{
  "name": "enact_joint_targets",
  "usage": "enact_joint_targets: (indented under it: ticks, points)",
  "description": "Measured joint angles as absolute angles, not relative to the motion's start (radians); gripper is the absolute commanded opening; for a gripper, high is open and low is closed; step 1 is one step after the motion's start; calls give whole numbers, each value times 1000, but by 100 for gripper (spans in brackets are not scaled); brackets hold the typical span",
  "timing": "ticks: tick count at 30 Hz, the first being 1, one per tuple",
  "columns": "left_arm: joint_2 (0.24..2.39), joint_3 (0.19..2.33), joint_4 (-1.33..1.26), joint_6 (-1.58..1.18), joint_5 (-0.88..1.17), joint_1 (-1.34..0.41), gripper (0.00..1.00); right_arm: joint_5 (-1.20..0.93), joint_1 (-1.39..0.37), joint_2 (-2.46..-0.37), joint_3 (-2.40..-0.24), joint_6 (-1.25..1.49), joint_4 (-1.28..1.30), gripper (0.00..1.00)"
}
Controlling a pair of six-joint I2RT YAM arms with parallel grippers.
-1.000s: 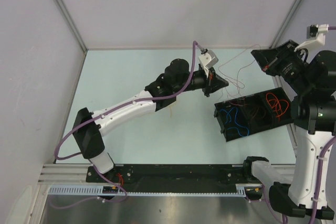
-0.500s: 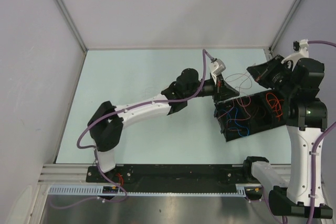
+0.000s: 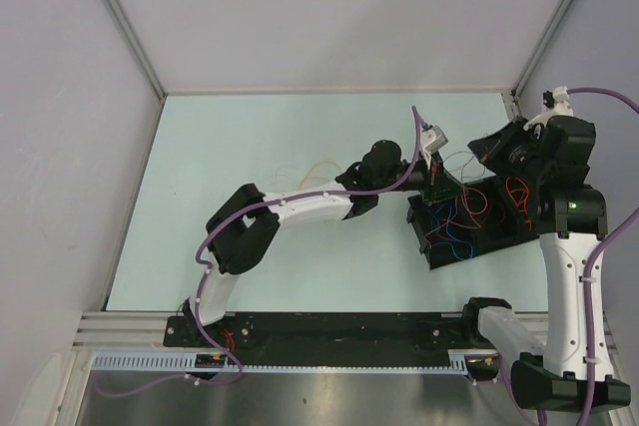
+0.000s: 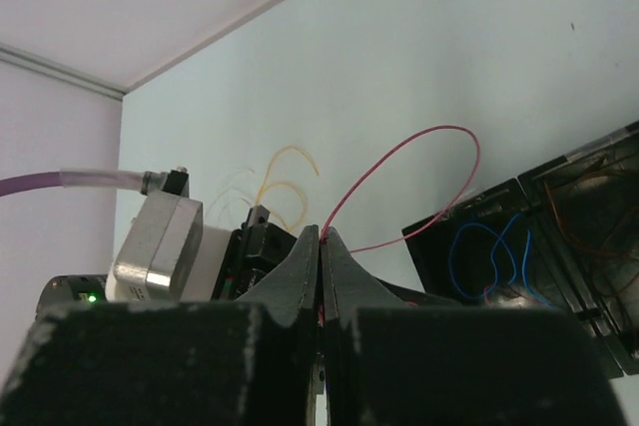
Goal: Untangle the cables
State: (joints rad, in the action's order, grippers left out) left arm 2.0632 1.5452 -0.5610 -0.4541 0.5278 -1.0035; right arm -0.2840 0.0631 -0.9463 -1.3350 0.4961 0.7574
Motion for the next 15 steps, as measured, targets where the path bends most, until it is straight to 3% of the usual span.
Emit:
enact_joint_targets:
  ticks: [15]
  points:
    - [2145, 1634, -332, -344, 445, -1006, 0, -247, 44, -953, -1134, 496, 734, 0]
